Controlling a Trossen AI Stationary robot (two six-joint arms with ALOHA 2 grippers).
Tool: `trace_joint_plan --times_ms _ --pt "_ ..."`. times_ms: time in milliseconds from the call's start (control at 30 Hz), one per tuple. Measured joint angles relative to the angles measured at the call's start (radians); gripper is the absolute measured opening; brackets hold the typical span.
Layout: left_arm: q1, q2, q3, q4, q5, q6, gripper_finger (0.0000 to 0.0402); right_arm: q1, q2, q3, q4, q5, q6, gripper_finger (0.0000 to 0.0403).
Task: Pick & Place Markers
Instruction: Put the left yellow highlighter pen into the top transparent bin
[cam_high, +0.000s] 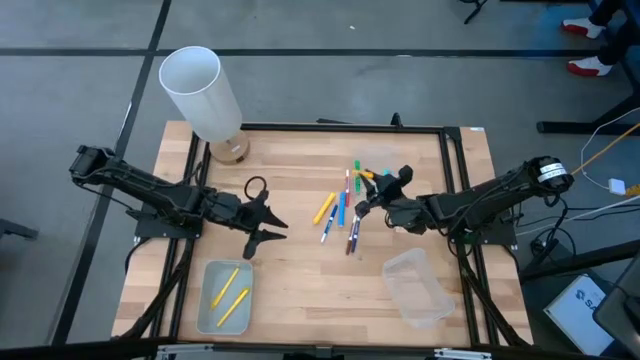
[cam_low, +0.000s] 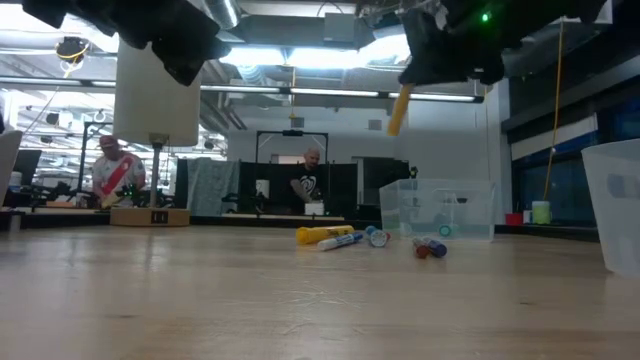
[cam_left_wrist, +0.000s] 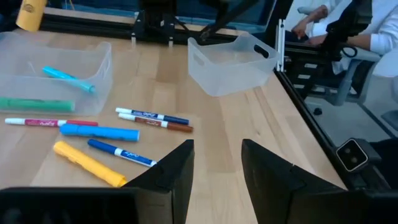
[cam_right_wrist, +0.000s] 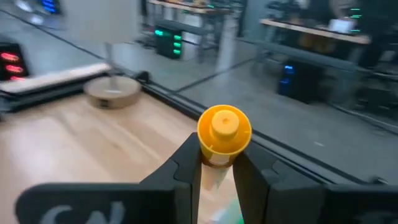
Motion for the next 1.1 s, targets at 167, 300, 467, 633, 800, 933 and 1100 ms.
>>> trace_joint_plan --times_ms 167,300,467,633,800,933,1100 --pt "-0.022 0.0 0.0 0.003 -0.056 -0.002 0.0129 -0.017 0.0 0.0 -0.106 0.006 0.085 0.007" --pt "-0.03 0.0 0.0 0.012 -0.132 -0.014 0.013 -0.043 0.0 0.0 -0.127 -0.036 0.105 0.007" --pt "-0.035 0.0 0.0 0.013 -0.204 -0.021 0.0128 -0.076 0.0 0.0 -0.167 -0.037 0.107 0.007" --pt "-0.035 0.0 0.0 0.012 -0.21 -0.038 0.0128 -0.119 0.0 0.0 -0.254 -0.058 0.163 0.007" --pt "-0.035 0.0 0.0 0.012 -0.21 -0.041 0.0127 -0.189 0.0 0.0 -0.3 -0.172 0.207 0.007" --pt "-0.035 0.0 0.0 0.012 -0.211 -0.04 0.0127 -0.254 0.0 0.0 -0.301 -0.248 0.188 0.0073" --pt "-0.035 0.0 -0.001 -0.005 -0.21 -0.04 0.0128 -0.349 0.0 0.0 -0.301 -0.415 0.185 0.007"
